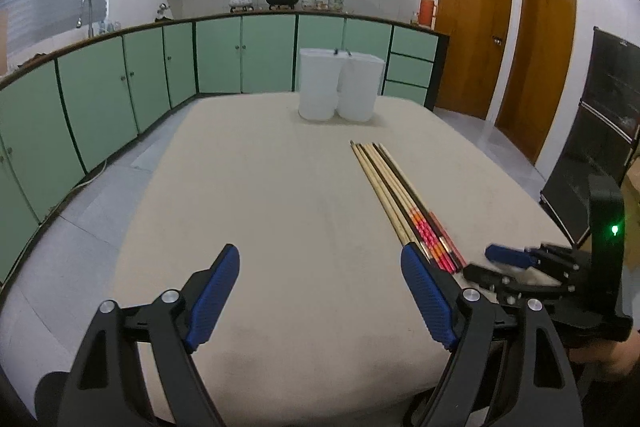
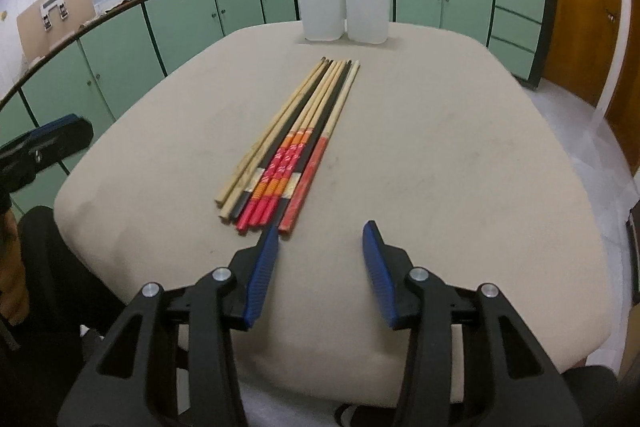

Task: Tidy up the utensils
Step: 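Grasp a red-patterned chopstick with the right tool while the left tool grasps a wooden chopstick, then lift both chopsticks and carry them toward the white holder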

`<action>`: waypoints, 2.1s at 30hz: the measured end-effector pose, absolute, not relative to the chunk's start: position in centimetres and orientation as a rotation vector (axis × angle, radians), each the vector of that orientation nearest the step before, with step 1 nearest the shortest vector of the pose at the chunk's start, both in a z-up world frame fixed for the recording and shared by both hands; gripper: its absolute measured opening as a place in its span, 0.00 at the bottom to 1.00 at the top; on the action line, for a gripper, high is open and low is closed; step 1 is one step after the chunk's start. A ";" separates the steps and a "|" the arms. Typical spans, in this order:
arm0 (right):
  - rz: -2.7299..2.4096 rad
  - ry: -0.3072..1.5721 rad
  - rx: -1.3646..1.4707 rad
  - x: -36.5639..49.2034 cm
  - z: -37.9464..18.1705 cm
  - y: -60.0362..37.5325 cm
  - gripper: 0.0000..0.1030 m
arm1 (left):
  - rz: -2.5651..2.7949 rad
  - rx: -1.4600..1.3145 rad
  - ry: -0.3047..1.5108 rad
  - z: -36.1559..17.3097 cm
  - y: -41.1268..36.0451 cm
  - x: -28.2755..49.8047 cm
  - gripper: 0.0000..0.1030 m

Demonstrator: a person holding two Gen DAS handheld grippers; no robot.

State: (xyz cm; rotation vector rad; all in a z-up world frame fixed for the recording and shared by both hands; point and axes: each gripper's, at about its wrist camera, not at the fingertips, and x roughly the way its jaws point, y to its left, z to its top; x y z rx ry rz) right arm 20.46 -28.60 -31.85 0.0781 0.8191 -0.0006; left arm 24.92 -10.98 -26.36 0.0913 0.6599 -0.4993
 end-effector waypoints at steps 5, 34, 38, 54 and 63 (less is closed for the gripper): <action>-0.047 0.812 0.090 20.4 -31.9 -30.7 0.41 | -0.529 0.146 0.696 -28.0 -13.3 24.8 0.79; -0.063 0.783 0.103 21.6 -32.4 -33.5 0.06 | -0.535 0.186 0.731 -31.6 -19.0 26.5 0.25; -0.118 0.775 0.092 21.7 -32.4 -33.4 0.07 | -0.501 0.144 0.724 -31.7 -18.1 26.8 0.07; -0.162 0.762 0.115 21.4 -32.6 -33.3 0.12 | -0.375 0.155 0.720 -31.6 -16.0 27.2 0.30; -0.156 0.701 0.142 19.6 -28.4 -33.8 0.05 | -0.419 0.074 0.735 -28.0 -14.9 27.4 0.06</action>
